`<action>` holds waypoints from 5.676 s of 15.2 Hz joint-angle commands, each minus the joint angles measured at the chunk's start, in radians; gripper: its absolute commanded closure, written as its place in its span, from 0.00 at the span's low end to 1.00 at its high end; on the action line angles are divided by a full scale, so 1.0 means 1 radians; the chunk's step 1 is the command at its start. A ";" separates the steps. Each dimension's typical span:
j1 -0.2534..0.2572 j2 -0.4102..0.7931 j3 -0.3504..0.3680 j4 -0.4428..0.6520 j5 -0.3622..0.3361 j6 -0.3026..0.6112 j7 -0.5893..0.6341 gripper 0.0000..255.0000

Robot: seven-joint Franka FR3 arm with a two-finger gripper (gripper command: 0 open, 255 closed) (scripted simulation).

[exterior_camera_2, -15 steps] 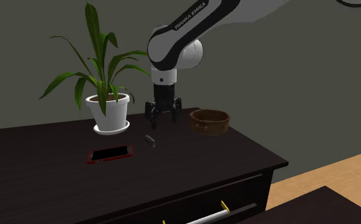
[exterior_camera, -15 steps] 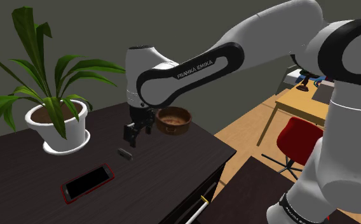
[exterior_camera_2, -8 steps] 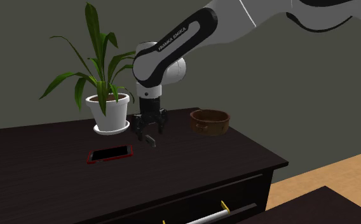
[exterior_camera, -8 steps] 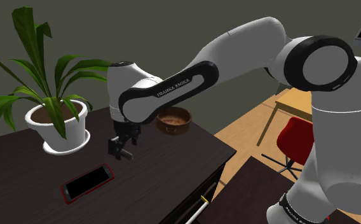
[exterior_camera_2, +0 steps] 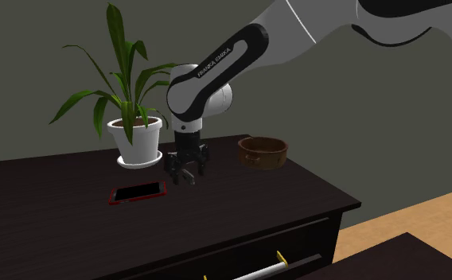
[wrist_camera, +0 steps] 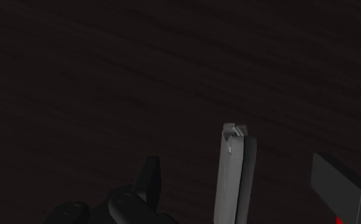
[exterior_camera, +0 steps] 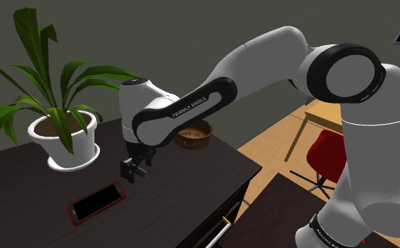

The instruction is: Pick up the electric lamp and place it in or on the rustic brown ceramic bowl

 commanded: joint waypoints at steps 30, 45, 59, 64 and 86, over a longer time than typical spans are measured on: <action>-0.012 -0.093 0.021 0.071 0.037 -0.159 -0.019 1.00; -0.033 -0.162 0.027 0.155 0.066 -0.309 -0.052 1.00; -0.254 -0.342 -0.071 -0.090 0.147 -0.238 -0.381 1.00; -0.322 -0.362 -0.117 -0.116 0.158 -0.232 -0.498 1.00; -0.351 -0.306 -0.143 -0.211 0.150 -0.083 -0.550 1.00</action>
